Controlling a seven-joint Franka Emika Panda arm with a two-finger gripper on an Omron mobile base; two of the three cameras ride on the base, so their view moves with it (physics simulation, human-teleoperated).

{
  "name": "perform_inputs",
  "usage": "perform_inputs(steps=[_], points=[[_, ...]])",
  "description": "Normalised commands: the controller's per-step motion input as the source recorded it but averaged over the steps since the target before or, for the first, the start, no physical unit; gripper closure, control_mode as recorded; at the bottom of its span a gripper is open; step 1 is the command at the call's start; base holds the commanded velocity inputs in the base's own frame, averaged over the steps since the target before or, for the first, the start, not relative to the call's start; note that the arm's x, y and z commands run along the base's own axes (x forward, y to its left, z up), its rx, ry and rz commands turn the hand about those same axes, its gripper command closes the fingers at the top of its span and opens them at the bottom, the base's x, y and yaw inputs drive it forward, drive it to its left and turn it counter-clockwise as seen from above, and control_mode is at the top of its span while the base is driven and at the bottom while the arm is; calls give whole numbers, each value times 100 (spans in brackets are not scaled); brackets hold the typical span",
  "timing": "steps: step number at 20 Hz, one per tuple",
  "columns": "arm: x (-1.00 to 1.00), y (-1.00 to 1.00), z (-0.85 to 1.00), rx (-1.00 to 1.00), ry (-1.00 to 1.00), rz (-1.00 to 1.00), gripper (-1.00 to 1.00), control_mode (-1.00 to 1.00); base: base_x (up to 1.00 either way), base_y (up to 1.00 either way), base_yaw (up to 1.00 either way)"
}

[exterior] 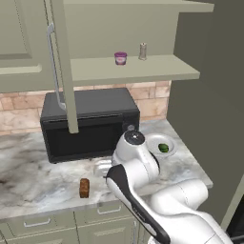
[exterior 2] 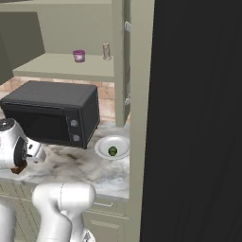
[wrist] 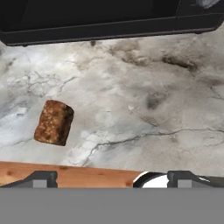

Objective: Pick the avocado and bread from the counter and place them on the plate. Then pick the jam from the cabinet and place it next to the plate. Lastly close the cabinet door.

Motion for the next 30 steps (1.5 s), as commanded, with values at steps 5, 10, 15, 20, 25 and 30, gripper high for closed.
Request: perform_inputs(steps=[5,10,15,20,25,30], points=[[0,57,23,0,3,0,-100,-100,0,0,0],[2,56,2,0,6,0,-100,-100,0,0,0],[2,34,-1,0,3,0,-100,-100,0,0,0],[2,7,-15,0,0,0,-100,-100,0,0,0],[0,0,-12,0,0,0,-100,-100,0,0,0],[4,0,-13,0,0,0,-100,-100,0,0,0]])
